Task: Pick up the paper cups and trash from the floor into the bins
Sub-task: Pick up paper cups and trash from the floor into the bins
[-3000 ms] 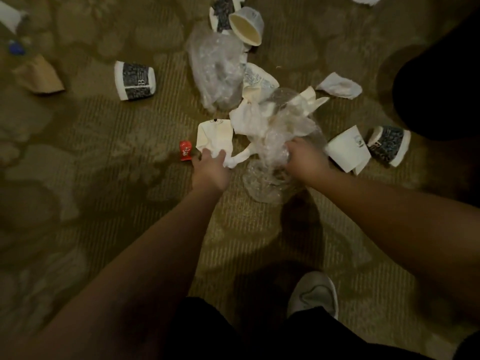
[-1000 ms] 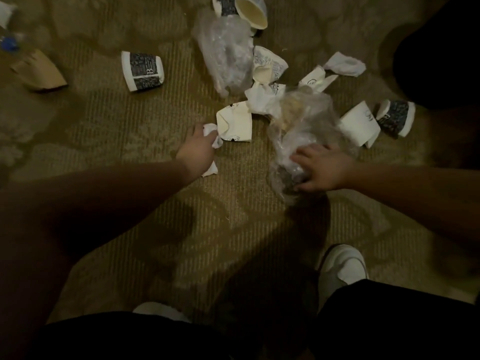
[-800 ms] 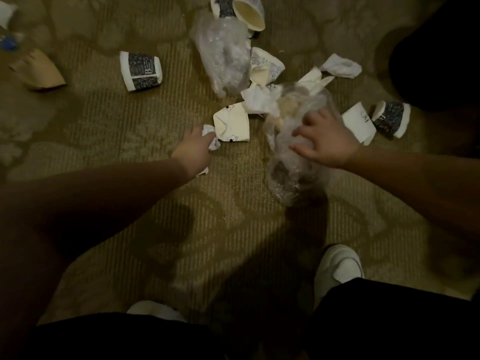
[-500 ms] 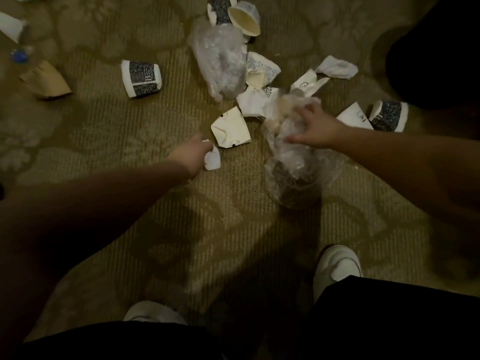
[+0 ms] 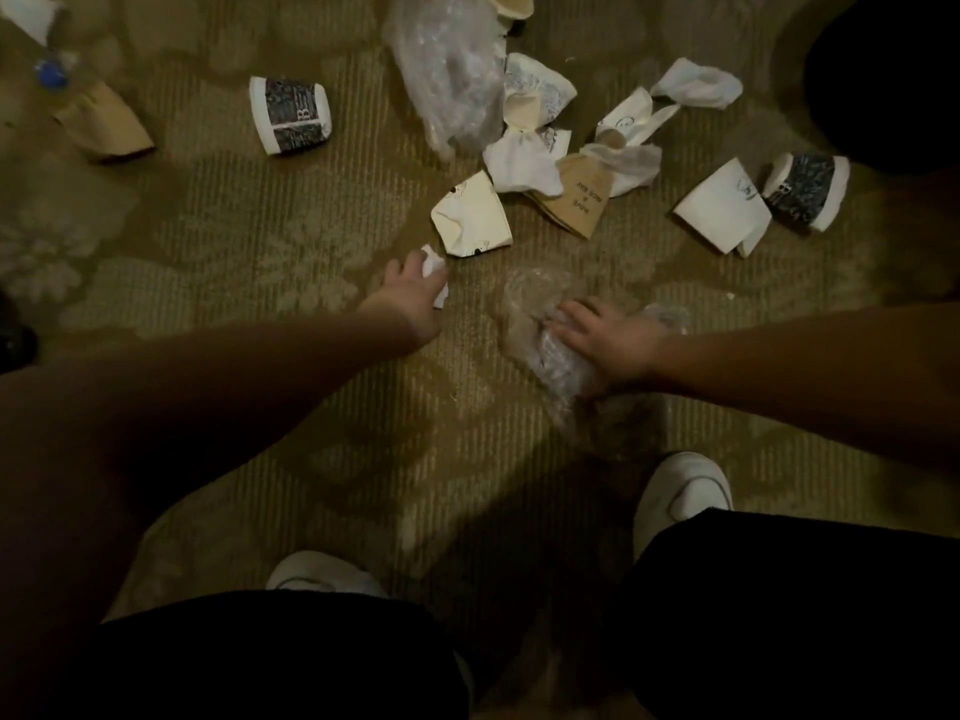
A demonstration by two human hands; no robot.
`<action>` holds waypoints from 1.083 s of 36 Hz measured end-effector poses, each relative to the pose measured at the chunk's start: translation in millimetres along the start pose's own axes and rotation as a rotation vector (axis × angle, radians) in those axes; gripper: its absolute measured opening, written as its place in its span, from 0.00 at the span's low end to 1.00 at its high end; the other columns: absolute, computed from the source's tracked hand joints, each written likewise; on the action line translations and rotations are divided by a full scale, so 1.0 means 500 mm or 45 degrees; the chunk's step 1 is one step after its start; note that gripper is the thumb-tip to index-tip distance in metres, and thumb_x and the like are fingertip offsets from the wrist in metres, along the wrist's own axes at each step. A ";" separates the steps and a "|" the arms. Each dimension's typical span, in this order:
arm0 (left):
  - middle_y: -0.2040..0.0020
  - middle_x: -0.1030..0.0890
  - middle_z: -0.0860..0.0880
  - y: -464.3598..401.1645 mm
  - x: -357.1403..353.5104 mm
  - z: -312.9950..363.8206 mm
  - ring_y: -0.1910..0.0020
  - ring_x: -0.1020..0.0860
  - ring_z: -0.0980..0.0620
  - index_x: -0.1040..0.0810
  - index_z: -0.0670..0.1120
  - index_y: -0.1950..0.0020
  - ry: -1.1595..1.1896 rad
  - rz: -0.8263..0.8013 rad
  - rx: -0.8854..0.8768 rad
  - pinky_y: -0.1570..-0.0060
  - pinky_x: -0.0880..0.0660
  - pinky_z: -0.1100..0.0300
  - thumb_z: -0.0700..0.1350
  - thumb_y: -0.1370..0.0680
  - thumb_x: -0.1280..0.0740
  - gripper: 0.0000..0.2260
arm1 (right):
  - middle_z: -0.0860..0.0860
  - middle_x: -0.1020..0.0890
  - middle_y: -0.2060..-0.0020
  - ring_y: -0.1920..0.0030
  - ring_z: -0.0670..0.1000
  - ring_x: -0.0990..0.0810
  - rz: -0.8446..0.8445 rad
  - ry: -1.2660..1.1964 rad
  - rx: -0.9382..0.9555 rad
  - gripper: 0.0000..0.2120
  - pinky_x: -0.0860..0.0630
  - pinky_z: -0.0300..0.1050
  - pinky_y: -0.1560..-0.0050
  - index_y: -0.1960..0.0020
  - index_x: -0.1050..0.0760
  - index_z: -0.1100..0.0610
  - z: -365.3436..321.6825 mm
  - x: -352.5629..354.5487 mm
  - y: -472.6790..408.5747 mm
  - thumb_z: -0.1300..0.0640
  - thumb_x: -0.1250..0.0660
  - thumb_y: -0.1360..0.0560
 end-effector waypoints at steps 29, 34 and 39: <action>0.47 0.19 0.44 -0.040 0.150 0.119 0.49 0.22 0.48 0.20 0.40 0.42 0.666 0.111 -0.163 0.53 0.29 0.60 0.37 0.24 0.34 0.11 | 0.60 0.24 0.39 0.39 0.62 0.25 0.812 -0.826 -0.637 0.18 0.29 0.48 0.42 0.34 0.25 0.59 0.256 0.137 0.169 0.54 0.32 0.22; 0.47 0.18 0.46 -0.044 0.229 0.192 0.47 0.20 0.47 0.20 0.44 0.41 0.881 0.090 -0.169 0.49 0.22 0.54 0.33 0.29 0.30 0.17 | 0.57 0.20 0.43 0.43 0.59 0.21 0.963 -0.886 -0.718 0.14 0.29 0.46 0.47 0.39 0.23 0.57 0.309 0.189 0.244 0.54 0.32 0.23; 0.52 0.18 0.45 -0.056 0.354 0.310 0.50 0.19 0.45 0.20 0.46 0.47 1.052 0.138 -0.288 0.49 0.19 0.48 0.32 0.32 0.29 0.16 | 0.51 0.20 0.43 0.43 0.52 0.21 1.080 -0.900 -0.688 0.13 0.29 0.43 0.47 0.40 0.22 0.50 0.372 0.280 0.325 0.48 0.30 0.24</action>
Point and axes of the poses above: each hand's wrist, its own y-axis away from the middle knuckle, its own x-axis out of the back of the hand, z = x × y, the point moved 8 cm from there along -y, towards the middle knuckle
